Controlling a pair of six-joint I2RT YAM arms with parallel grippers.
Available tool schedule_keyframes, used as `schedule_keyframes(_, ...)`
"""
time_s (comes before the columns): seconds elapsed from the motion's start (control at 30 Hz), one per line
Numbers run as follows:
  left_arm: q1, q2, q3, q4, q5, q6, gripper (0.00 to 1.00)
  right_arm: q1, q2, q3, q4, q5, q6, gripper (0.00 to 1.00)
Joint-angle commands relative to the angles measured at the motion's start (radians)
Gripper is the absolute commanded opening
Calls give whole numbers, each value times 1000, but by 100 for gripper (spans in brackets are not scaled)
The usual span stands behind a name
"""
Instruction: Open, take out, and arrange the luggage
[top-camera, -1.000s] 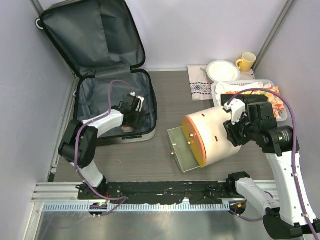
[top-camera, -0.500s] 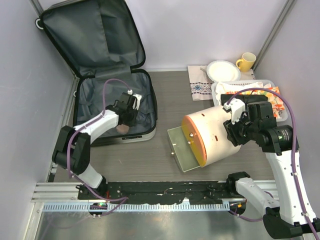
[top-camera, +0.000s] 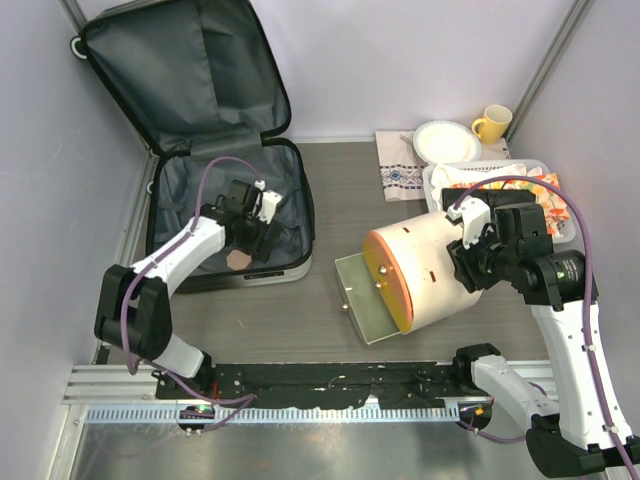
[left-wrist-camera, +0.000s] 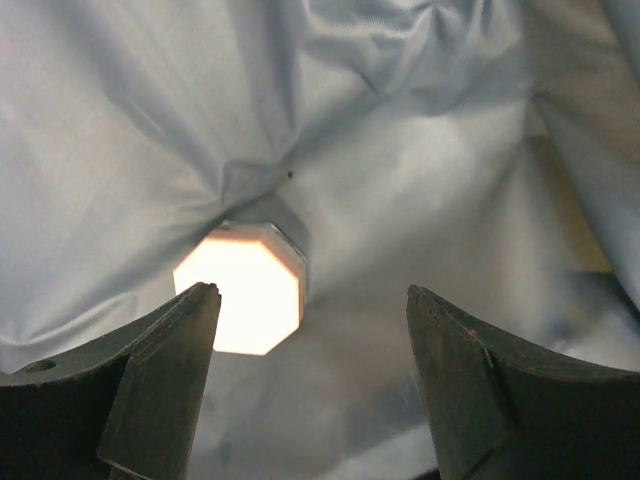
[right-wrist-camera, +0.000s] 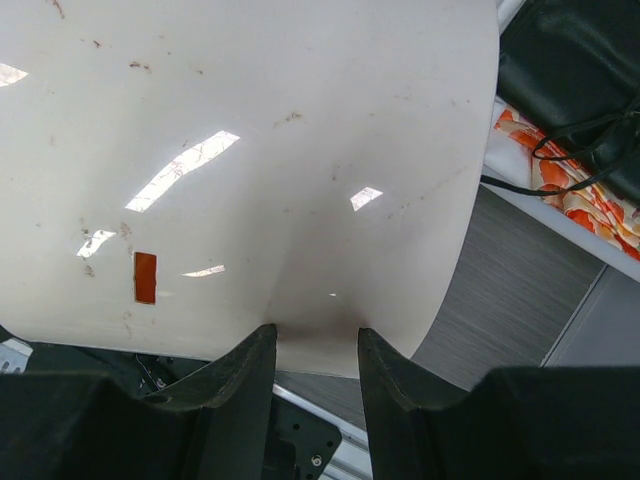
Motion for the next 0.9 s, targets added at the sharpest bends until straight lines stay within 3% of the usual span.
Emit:
schedule_keyframes(0.0,23,-48,-28,-64,0,-10,80,0,26,-11,-169,39,-12,44)
schedule_keyframes(0.23,54,64,-80,-10,-97,-108,81,0,28,-10,-172,39,-15,44)
schedule_keyframes(0.4,60,133,-89,27,-92,-154,80,0,23,-6,-175,47,-15,44)
schedule_keyframes(0.5,63,150,-80,38,-80,-165,74,0,26,-2,-175,48,-13,44)
schedule_keyframes(0.73,101,114,-45,13,-34,-155,46,0,28,-3,-175,48,-19,44)
schedule_keyframes(0.87,101,55,-3,7,12,-133,38,0,25,-8,-175,47,-19,44)
